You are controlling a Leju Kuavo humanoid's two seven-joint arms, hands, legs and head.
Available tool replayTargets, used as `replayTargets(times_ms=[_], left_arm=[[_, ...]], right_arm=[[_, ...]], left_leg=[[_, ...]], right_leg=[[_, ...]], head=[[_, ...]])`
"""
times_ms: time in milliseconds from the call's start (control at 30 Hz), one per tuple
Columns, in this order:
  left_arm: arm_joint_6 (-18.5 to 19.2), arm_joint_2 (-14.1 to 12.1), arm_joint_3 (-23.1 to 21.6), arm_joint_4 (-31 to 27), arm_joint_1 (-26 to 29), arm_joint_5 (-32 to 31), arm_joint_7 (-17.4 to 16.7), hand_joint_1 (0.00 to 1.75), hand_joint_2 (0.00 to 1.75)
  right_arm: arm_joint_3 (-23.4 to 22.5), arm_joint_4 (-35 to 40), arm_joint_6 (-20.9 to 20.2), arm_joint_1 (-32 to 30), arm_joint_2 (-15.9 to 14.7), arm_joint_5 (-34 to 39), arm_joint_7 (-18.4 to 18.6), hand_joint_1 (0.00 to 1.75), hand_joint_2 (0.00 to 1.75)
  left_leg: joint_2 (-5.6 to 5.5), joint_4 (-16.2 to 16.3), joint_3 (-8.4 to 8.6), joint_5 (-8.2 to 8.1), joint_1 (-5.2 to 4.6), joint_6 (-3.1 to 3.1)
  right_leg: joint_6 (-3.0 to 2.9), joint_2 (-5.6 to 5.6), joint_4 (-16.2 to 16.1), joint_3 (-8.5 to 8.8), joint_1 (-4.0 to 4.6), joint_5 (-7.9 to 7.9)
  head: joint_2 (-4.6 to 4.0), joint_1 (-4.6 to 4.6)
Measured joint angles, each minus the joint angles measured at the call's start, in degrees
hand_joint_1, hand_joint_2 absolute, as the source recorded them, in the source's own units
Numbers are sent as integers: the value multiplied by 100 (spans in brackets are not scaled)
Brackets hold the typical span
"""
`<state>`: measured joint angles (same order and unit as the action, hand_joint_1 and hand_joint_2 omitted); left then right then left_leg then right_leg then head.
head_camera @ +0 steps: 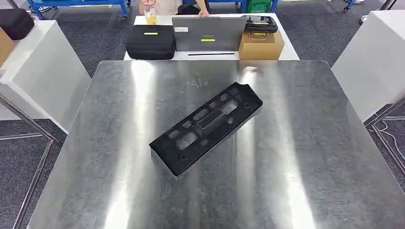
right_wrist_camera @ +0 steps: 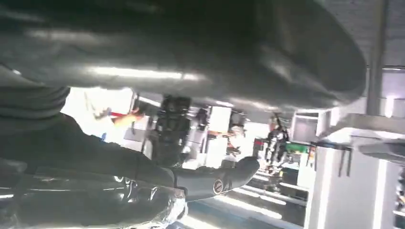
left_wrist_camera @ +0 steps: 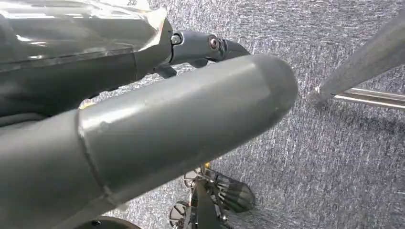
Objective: Take the parts from the cabinet and place them on the table.
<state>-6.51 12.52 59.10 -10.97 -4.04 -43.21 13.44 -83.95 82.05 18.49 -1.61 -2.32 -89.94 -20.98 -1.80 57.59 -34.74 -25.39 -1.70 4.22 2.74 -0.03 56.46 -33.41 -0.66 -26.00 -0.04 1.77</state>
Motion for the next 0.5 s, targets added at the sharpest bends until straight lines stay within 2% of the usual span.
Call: replayTargets(times_ms=[233, 400, 500], left_arm=[[-87, 15, 20, 0, 1, -144, -61, 0, 0], [-376, 218, 17, 24, 14, -256, 0, 0, 0], [-376, 275, 17, 28, 15, -273, 2, 0, 0]], right_arm=[[-37, 68, 319, -283, 340, 4, 662, 0, 0], [-297, -83, 400, -189, 802, -2, 549, 0, 0], [-367, -151, 433, -169, 907, 0, 544, 0, 0]], left_leg=[[13, 1, 21, -14, 0, 1], [26, 0, 25, -21, 0, -7], [26, -1, 40, -30, 0, -1]], right_leg=[[3, 5, 0, 72, -2, -18], [-3, 14, 0, 73, -2, -24], [-5, 13, 0, 60, -2, -33]], head=[[0, -2], [0, -2], [0, -2]])
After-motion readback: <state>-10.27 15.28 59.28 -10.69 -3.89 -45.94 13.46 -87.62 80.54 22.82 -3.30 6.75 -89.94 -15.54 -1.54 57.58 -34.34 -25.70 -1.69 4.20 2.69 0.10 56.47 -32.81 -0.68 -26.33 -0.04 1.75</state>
